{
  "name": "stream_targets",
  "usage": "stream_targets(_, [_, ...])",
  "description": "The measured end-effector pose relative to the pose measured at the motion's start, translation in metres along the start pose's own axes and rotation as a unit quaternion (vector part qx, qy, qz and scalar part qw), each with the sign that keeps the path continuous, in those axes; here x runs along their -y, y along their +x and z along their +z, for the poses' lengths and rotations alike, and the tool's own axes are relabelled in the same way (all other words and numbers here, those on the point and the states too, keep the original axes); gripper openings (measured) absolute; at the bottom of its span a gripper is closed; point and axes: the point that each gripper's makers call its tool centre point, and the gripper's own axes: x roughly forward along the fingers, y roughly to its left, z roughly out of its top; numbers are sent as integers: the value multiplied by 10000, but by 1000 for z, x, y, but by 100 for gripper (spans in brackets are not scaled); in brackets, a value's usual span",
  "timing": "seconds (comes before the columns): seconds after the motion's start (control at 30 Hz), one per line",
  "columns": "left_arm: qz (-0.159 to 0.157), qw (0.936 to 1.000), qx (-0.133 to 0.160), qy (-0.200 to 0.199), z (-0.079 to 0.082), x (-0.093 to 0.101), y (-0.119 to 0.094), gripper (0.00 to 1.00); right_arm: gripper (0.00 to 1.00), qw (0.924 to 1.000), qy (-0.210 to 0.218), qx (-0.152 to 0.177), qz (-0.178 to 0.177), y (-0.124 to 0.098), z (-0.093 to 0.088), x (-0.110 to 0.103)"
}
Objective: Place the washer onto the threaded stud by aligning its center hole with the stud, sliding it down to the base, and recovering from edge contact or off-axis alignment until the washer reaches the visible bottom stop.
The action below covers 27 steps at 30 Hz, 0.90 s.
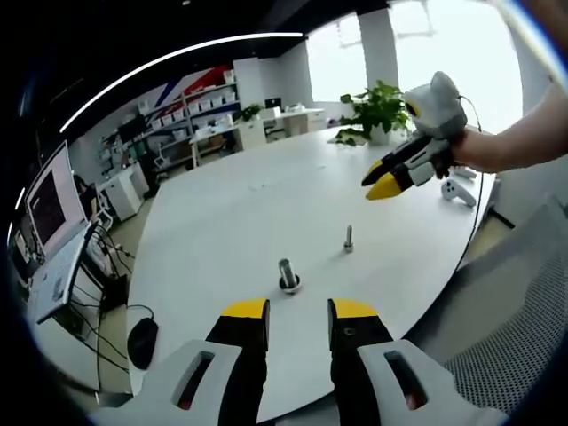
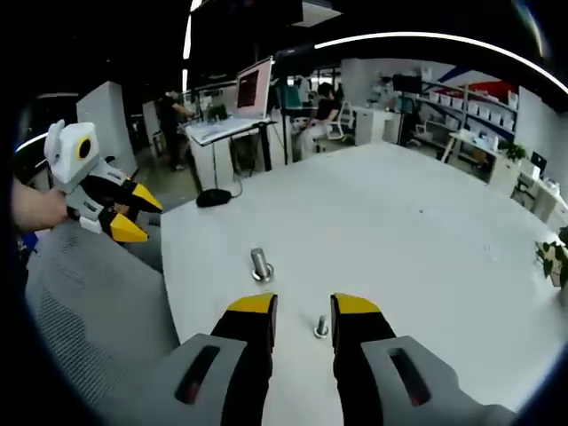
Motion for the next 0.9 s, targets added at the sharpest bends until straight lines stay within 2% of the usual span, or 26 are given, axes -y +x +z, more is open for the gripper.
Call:
stream_targets(0.23, [-28,9999,72,-64,3,1,-1,24,27,9996,142,223,-104,-25,-1,-2])
stream_targets(0.4, [-59,9999,92,-25,4,5,-2,24,28,9987,302,360,-178,-44,-11,-5])
stream_targets(0.5, [-51,9999,108,-44,5,3,-2,24,30,9962,617,576,-211,-57,-15,-11])
stream_targets(0.7, [-49,9998,176,-107,7,3,-3,24,33,9946,760,650,-274,-72,-24,-29])
stream_targets(0.83, [-12,9995,275,-153,11,0,-6,24,33,9913,977,854,-224,-80,-20,-43])
stream_targets(0.9, [35,9991,353,-252,12,-4,-8,24,33,9930,825,820,-200,-82,-17,-48])
